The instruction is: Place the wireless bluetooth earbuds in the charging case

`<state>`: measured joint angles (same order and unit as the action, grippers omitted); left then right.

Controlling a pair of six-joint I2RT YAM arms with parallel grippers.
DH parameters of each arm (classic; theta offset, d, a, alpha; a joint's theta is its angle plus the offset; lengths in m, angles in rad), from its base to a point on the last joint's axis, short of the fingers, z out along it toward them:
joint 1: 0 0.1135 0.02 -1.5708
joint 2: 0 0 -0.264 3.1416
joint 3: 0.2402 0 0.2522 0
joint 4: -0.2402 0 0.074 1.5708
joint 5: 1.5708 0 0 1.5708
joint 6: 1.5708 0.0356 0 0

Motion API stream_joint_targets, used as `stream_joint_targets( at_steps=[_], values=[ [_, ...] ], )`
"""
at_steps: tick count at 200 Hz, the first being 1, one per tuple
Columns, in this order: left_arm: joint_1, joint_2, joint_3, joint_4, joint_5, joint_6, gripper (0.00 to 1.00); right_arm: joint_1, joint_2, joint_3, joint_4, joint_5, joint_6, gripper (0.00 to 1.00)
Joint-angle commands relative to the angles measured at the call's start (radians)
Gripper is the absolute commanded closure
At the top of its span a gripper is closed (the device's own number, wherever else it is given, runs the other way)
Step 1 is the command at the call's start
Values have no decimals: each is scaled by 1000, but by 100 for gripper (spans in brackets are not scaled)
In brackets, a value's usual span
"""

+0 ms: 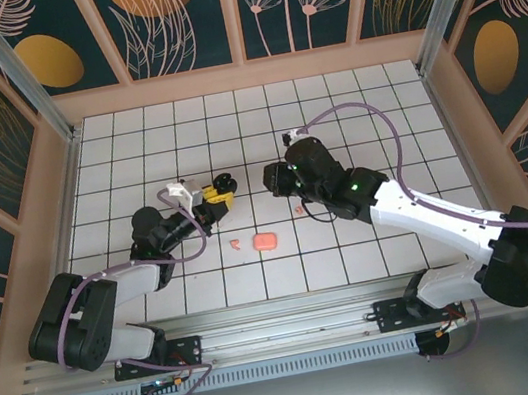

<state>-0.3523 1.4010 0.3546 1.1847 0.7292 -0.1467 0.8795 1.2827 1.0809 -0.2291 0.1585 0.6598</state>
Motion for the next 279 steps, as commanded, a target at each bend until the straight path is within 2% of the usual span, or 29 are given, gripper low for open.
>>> stream_joint_targets(
  at_steps=[1,49,100,158,279],
  values=[
    [-9,0,36,15,39,79,92,35,1,59,84,78,-90,79],
    [-14,-10,42,-14,27,81,92,100,93,149,105,129,-196,79],
    [-17,-14,76,-62,72,36,93,153,186,229,114,145,-363,79],
    [-19,-17,83,-73,15,32,92,153,207,219,110,115,-332,79],
    [-19,-38,101,-109,43,37,93,151,246,259,3,103,-409,79]
  ],
)
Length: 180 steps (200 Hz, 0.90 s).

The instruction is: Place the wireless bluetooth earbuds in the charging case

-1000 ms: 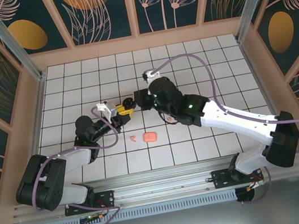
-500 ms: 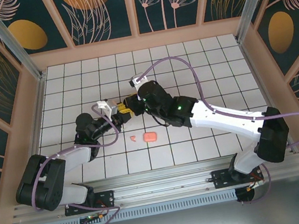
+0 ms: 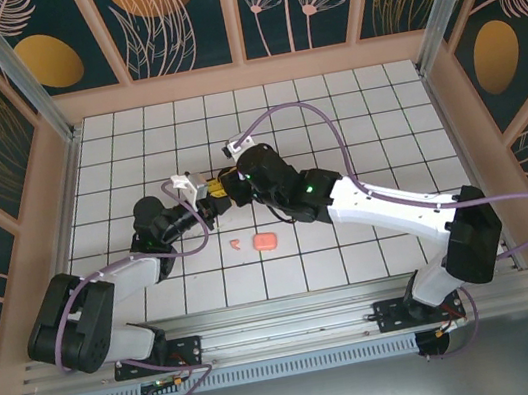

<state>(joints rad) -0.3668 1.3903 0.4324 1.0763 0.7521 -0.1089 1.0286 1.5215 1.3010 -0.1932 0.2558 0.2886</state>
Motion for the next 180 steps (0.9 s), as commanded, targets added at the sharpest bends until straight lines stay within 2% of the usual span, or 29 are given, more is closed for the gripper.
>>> stream_joint_targets(
  at_steps=[1,180],
  values=[
    [-5,-28,23,0,20,-1,93,2,8,39,-35,6,-39,79],
    [-7,-62,54,-40,128,-3,92,-15,97,201,-333,-71,-287,78]
  ],
)
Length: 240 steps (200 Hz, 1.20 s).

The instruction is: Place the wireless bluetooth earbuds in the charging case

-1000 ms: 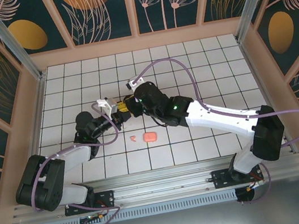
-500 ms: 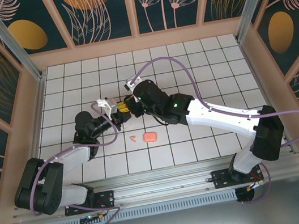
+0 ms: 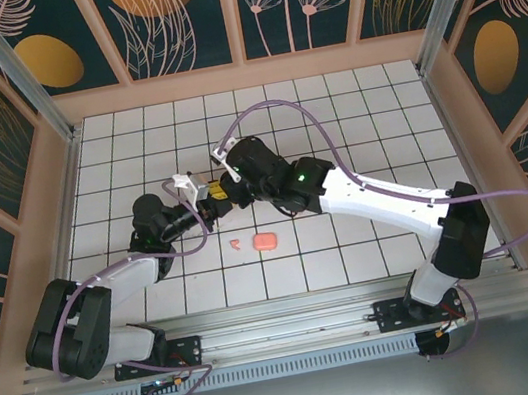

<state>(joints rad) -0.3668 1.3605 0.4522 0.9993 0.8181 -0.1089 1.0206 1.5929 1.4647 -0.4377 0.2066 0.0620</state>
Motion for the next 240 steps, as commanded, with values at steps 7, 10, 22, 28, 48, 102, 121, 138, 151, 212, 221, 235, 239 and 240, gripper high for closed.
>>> stream_joint_targets(
  at_steps=[7,10,22,28,48,102,121,138,151,212,221,235,239,240],
  values=[
    [-7,-35,34,37,66,-2,92,-7,26,40,-94,-24,-65,78],
    [-7,-34,34,35,67,-2,92,-8,25,40,-94,-25,-66,77],
    [-7,-38,34,34,69,-2,92,-8,23,41,-93,-25,-67,74],
    [-6,-39,33,32,69,0,92,-7,22,40,-87,-25,-63,71],
    [-7,-34,34,29,73,2,92,-7,0,23,-42,-43,-42,63],
    [-20,-32,37,1,75,15,91,-34,-107,-55,77,-148,9,49],
    [-20,-33,39,-4,78,15,91,-57,-154,-90,124,-201,35,46],
    [-21,-36,40,-8,82,15,91,-83,-193,-120,159,-262,60,45],
    [-21,-35,42,-8,84,14,91,-111,-222,-145,191,-311,84,44],
    [-26,-43,43,-14,98,8,91,-252,-264,-213,221,-496,194,38],
    [-26,-44,46,-14,102,7,91,-267,-256,-214,208,-515,202,36],
    [-27,-43,52,-14,120,1,91,-301,-245,-226,220,-600,222,33],
    [-27,-44,54,-14,125,-3,91,-313,-241,-230,229,-631,230,33],
    [-27,-44,55,-14,127,-4,91,-315,-241,-231,231,-637,233,33]
  ],
)
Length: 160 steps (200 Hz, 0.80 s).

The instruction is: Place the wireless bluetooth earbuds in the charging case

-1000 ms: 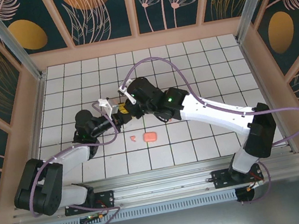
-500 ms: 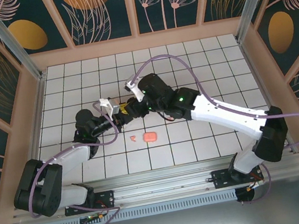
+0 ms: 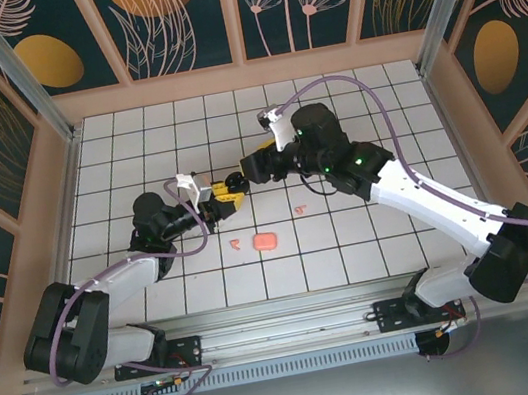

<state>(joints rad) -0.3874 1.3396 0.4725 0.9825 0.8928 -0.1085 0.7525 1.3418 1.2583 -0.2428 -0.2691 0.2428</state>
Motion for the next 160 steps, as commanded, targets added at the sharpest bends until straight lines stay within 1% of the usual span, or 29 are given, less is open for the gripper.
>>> stream_joint_targets(
  at_steps=[1,16,34,65,85,104,160],
  values=[
    [-7,-23,35,3,53,-4,91,-48,12,-25,38,-168,55,33],
    [-11,-19,43,6,69,-14,91,-76,29,-36,81,-270,80,31],
    [-17,-13,55,3,84,-24,90,-88,65,-27,101,-354,93,30],
    [-21,-7,64,-4,94,-28,90,-90,127,-2,122,-461,109,31],
    [-20,-5,66,-14,86,-24,90,-90,138,-4,145,-498,118,33],
    [-21,-2,67,-27,76,-19,90,-90,130,-11,157,-527,123,37],
    [-20,35,96,-88,57,-4,90,-96,24,-104,288,-565,199,50]
  ],
)
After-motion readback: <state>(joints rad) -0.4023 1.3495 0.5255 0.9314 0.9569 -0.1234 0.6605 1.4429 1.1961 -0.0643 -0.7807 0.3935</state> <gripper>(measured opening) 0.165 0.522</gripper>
